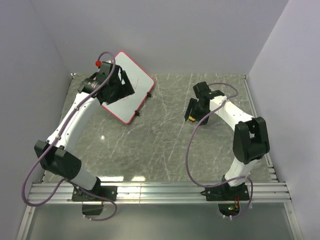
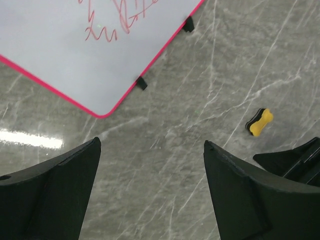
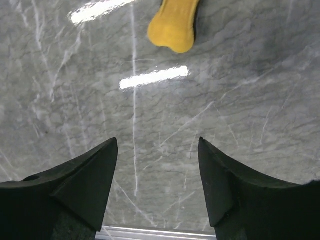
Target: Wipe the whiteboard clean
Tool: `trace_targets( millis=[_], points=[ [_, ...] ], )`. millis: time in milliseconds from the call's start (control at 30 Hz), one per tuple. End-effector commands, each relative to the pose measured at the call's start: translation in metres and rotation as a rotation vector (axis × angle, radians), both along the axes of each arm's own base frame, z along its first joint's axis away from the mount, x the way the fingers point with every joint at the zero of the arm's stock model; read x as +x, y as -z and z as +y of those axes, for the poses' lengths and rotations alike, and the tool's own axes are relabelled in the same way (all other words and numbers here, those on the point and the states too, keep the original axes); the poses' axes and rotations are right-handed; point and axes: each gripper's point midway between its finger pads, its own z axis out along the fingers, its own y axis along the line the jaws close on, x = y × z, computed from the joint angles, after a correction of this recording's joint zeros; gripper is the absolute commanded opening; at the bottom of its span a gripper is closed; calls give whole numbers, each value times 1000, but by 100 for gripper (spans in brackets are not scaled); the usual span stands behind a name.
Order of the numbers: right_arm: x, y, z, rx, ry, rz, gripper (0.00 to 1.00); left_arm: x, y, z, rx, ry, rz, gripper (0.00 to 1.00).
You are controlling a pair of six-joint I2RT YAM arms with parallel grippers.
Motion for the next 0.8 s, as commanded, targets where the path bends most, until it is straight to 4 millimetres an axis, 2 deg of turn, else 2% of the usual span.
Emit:
trace_targets(
  millis=[0,33,167,200,233,267,433,767],
  points=[
    [14,-13,-9,8,91,-29,72,-19,-21,6,-26,8,-59,89],
    [17,-9,-13,0,105,-22,71,-22,-15,7,-17,13,-50,89],
    [39,-6,-23,-24,153,-40,70,-28,-14,9,-11,28,-60,89],
    [42,0,-25,-29,162,-29,68,-30,-16,9,-15,32,-67,89],
    [50,-3,-28,-27,177,-40,68,-31,-16,9,-15,34,-67,89],
    [53,3,-30,-30,185,-24,66,-31,-15,9,-14,33,-61,89],
    [71,9,-35,-46,203,-29,60,-30,-14,9,-5,42,-54,89],
    [89,33,-33,-66,206,-8,58,-24,-2,4,0,57,-29,88]
  ],
)
